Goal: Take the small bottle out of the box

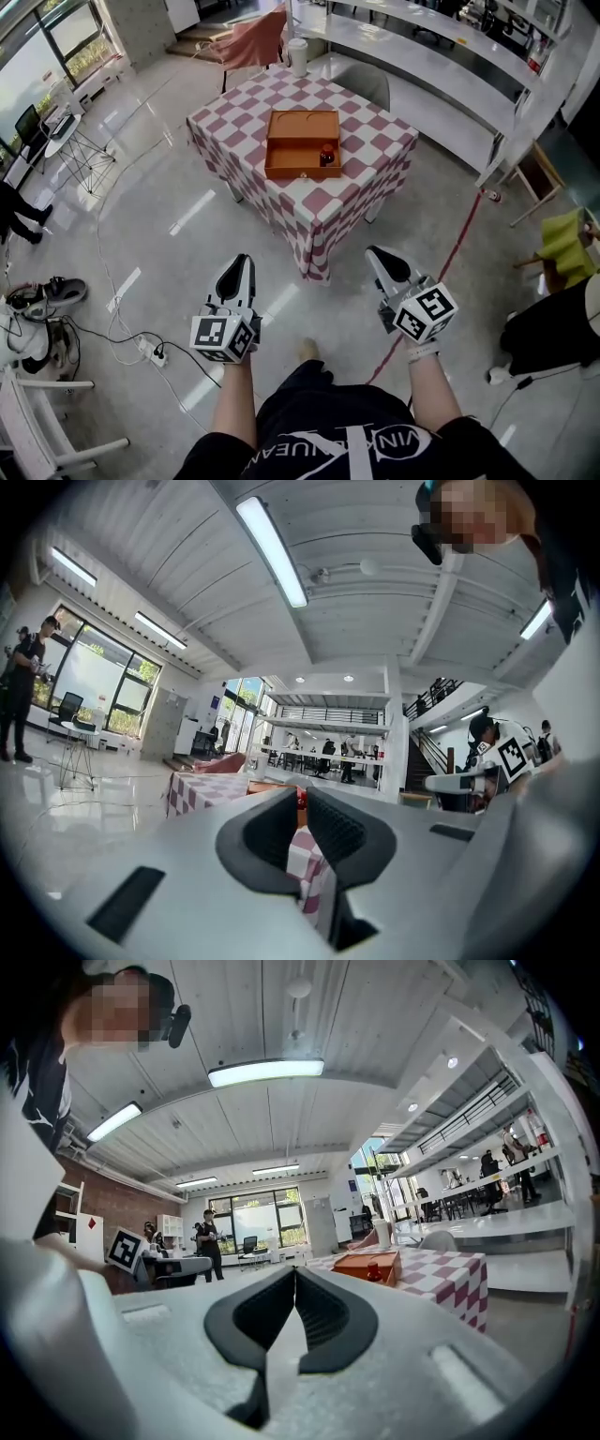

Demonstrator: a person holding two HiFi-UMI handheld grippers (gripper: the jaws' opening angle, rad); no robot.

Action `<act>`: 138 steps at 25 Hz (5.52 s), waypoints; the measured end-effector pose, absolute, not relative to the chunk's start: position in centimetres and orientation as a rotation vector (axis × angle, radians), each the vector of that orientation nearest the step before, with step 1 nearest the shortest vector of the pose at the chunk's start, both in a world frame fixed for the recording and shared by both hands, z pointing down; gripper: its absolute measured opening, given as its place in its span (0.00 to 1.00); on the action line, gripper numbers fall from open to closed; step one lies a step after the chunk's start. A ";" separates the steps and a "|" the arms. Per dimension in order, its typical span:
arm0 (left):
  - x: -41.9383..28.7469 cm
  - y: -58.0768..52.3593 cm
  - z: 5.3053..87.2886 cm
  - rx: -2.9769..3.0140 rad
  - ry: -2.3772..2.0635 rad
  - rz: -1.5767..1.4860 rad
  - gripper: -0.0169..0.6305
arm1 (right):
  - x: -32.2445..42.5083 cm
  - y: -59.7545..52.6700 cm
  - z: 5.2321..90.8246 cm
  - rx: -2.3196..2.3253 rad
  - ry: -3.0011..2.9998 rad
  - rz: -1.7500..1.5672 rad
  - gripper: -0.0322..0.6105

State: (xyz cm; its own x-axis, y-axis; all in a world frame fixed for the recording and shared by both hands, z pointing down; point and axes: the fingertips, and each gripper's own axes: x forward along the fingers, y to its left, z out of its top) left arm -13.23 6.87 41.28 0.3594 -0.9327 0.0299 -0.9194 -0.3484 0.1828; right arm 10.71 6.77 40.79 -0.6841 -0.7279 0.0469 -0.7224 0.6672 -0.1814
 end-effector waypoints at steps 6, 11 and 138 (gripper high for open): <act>-12.8 1.7 40.1 2.504 -1.630 -0.139 0.08 | 11.0 2.2 39.9 -1.290 2.793 -0.249 0.06; -12.9 -1.7 40.8 2.542 -1.583 -0.130 0.08 | 10.8 -0.4 40.4 -1.353 2.748 -0.249 0.06; -7.4 -27.5 48.4 2.434 -1.403 -0.013 0.05 | 4.4 -29.8 48.3 -1.229 3.166 -0.287 0.27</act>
